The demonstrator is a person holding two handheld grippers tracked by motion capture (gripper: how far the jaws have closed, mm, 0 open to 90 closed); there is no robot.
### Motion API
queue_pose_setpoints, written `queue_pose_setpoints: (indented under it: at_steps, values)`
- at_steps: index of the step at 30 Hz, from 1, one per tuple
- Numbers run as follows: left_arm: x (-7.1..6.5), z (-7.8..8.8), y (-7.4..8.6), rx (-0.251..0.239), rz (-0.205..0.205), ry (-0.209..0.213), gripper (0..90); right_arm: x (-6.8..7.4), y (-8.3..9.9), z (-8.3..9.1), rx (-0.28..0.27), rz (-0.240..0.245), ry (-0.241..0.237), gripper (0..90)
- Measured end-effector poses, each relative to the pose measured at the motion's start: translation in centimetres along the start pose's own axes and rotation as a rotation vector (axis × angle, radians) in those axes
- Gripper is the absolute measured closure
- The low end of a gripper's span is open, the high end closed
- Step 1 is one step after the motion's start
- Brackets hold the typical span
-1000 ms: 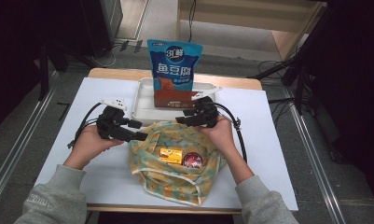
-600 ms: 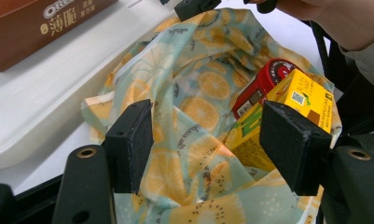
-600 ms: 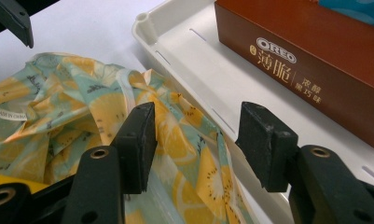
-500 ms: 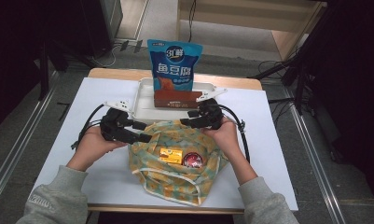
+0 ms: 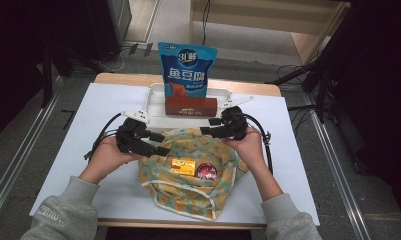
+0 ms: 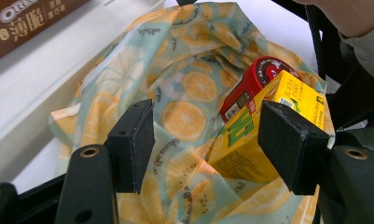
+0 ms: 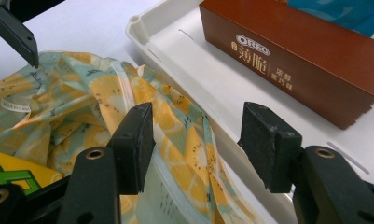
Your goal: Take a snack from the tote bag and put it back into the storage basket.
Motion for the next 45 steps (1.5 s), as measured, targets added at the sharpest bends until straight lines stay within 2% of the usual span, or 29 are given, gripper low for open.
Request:
queue_pose_setpoints:
  at_steps: [11, 20, 29, 33, 38, 45]
  values:
    - [-1.2, -1.2, -0.8, 0.019, -0.045, 0.020, 36.5, -0.4, 0.8, 0.6, -0.003, -0.015, 0.012, 44.4]
    - [-1.8, -1.8, -0.8, 0.025, -0.052, 0.033, 36.4, -0.4, 1.4, 0.7, 0.004, -0.024, 0.016, 44.3]
    - [-3.2, -2.5, -0.7, 0.040, -0.091, 0.057, 36.0, -0.5, 2.0, 1.0, 0.001, -0.040, 0.014, 44.3]
    - [-3.4, -2.5, -0.5, 0.033, -0.084, 0.061, 35.9, -0.5, 2.3, 1.2, -0.005, -0.047, 0.010, 44.3]
    - [-3.9, -2.7, -0.3, 0.044, -0.100, 0.065, 35.7, -0.7, 2.6, 1.4, -0.011, -0.055, 0.014, 44.3]
    - [-4.5, -2.9, -0.1, 0.042, -0.102, 0.094, 35.0, -0.9, 2.8, 1.3, -0.005, -0.063, 0.013, 44.2]
Point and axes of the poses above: each handheld gripper's, and its own axes: z roughly backward along the jaws, y roughly out of its underside, x roughly to its left, the point moved 8 cm from there along -z, roughly forward along the jaws, and after that the axes turned 11 degrees about x, right-handed, at the moved point
